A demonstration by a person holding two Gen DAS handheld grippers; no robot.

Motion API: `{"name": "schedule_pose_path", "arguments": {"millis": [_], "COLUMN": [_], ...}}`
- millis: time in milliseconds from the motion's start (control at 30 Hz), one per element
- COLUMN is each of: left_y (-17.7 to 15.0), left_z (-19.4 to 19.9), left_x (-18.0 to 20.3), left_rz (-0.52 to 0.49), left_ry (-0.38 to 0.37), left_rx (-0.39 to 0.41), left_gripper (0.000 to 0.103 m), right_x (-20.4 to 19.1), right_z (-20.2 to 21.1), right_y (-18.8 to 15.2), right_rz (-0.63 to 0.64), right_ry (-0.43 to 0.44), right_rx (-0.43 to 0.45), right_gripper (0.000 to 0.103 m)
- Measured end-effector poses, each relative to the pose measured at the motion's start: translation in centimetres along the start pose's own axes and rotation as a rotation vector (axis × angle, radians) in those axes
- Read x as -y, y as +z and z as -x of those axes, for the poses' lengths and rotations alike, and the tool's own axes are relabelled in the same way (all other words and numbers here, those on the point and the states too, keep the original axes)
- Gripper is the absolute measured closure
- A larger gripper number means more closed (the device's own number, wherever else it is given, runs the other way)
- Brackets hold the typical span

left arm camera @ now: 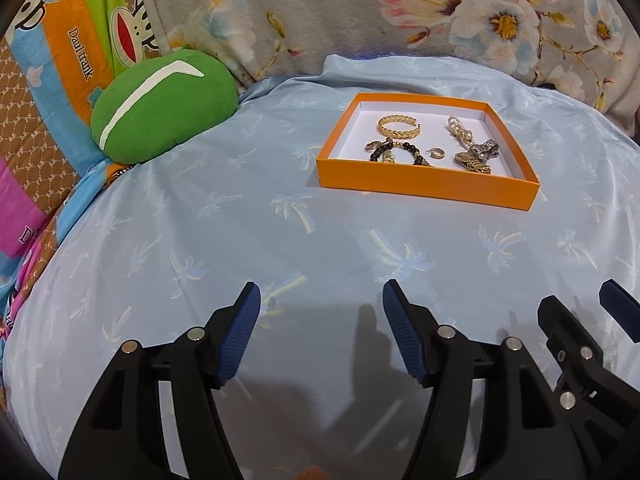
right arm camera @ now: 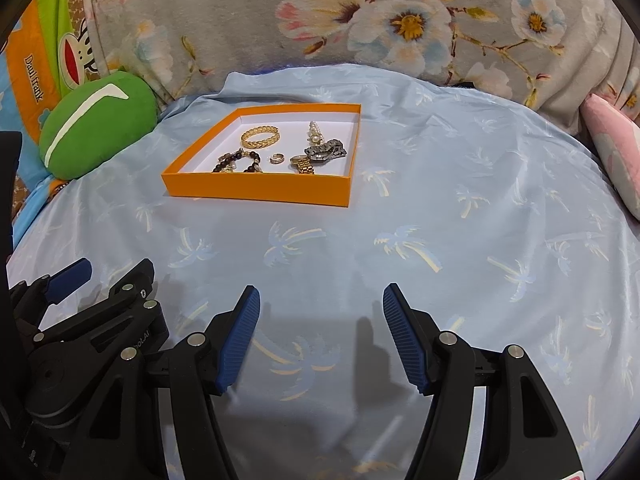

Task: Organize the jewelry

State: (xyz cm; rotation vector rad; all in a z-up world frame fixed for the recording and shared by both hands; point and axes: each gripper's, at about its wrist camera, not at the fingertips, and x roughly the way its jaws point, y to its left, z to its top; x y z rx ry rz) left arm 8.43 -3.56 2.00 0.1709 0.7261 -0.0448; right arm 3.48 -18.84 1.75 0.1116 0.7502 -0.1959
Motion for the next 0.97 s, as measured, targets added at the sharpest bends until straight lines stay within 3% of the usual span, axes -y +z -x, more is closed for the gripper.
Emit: {"name": "schedule_pose_path", "arguments": {"millis": [500, 567, 967], "left_y": [0.02, 0.02, 0.1], "left_z": [-0.15, -0.19, -0.24], "left_x": [-0.04, -0.12, 0.13], "left_rz": [-0.005, -0.002, -0.005], "left_ry": [-0.02, -0.01, 0.023], "left_rx": [-0.008, -0.011, -0.009], "left_gripper": [0.042, 0.037, 0.036], "right_x": [0.06, 0.07, 0.06], "right_z": [-0.01, -0.05, -0.01], "right_y": [0.04, 0.04, 0.01], "right_rz": [-0.002, -0.002, 0.0], "right_ry": [-0.003, -0.002, -0.005], "right_rx": [-0.001, -0.002, -0.005], "right_gripper": [0.04, 0.04, 0.039]}}
